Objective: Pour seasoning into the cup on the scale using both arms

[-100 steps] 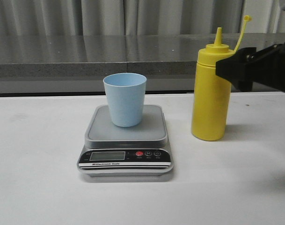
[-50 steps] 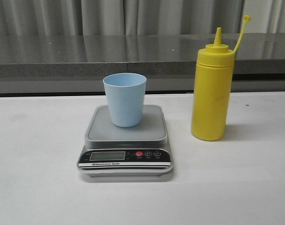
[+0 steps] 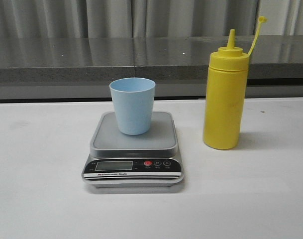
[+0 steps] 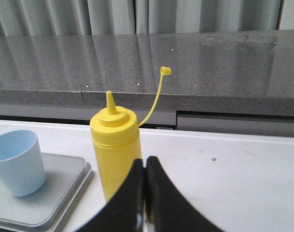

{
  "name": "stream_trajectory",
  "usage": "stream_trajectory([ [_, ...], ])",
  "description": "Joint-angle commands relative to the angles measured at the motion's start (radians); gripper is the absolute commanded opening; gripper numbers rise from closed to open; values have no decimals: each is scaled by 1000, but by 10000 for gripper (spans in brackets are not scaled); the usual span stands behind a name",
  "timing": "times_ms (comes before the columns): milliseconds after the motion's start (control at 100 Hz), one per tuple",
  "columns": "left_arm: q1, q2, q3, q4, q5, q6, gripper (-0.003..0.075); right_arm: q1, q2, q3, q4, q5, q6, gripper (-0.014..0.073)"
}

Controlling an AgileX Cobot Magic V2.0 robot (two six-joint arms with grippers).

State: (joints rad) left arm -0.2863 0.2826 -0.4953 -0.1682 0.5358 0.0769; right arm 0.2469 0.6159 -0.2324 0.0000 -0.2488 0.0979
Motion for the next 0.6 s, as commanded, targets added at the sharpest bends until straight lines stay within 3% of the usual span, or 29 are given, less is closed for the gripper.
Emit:
stream_trajectory([
  [0, 1, 7, -26, -15, -81, -9, -20, -4, -59, -27, 0, -1, -31, -59],
  [520, 1, 7, -26, -15, -81, -9, -20, -4, -208, 0, 0, -5, -40, -59],
  [590, 1, 7, -26, -15, -81, -9, -20, -16, -222, 35, 17, -57, -40, -59],
])
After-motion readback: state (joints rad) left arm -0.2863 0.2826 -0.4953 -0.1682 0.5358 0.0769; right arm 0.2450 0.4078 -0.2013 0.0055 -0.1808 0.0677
